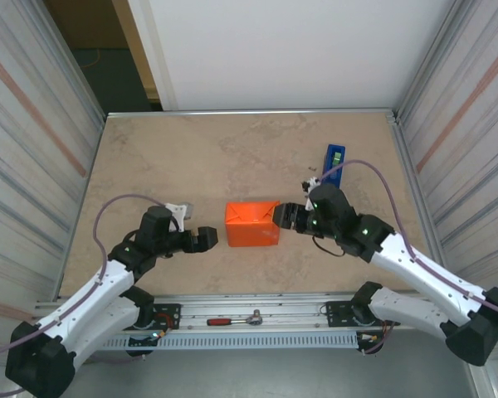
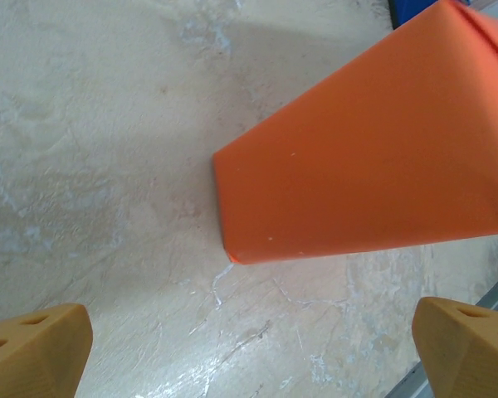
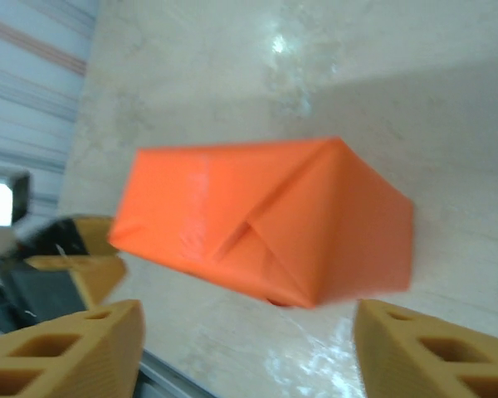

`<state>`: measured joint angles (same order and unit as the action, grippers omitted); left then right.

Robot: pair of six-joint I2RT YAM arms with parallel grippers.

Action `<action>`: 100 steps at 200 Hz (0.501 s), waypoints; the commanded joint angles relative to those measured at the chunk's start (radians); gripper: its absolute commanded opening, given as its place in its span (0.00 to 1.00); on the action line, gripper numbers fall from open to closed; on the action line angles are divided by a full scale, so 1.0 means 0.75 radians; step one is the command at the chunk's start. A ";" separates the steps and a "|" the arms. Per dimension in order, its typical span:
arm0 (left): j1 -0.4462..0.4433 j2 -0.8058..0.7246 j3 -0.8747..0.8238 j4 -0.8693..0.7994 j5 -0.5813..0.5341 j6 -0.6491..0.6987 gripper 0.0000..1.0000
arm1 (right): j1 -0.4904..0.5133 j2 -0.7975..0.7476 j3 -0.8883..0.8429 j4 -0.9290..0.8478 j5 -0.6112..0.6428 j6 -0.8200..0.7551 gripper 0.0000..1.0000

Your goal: Wrap the gift box in paper

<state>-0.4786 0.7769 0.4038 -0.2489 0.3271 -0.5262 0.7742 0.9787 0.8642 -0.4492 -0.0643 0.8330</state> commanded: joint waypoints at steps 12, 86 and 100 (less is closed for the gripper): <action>0.006 -0.022 -0.029 0.066 -0.019 -0.051 0.99 | -0.015 0.240 0.195 0.041 -0.112 -0.077 0.42; -0.004 0.011 -0.034 0.089 0.016 -0.047 0.99 | -0.020 0.660 0.472 0.065 -0.174 -0.107 0.06; -0.006 0.013 -0.037 0.096 0.017 -0.047 0.99 | -0.029 0.679 0.461 0.071 -0.166 -0.102 0.06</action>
<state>-0.4786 0.7841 0.3832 -0.2066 0.3294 -0.5549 0.7643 1.4635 1.1893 -0.4000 -0.1806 0.7727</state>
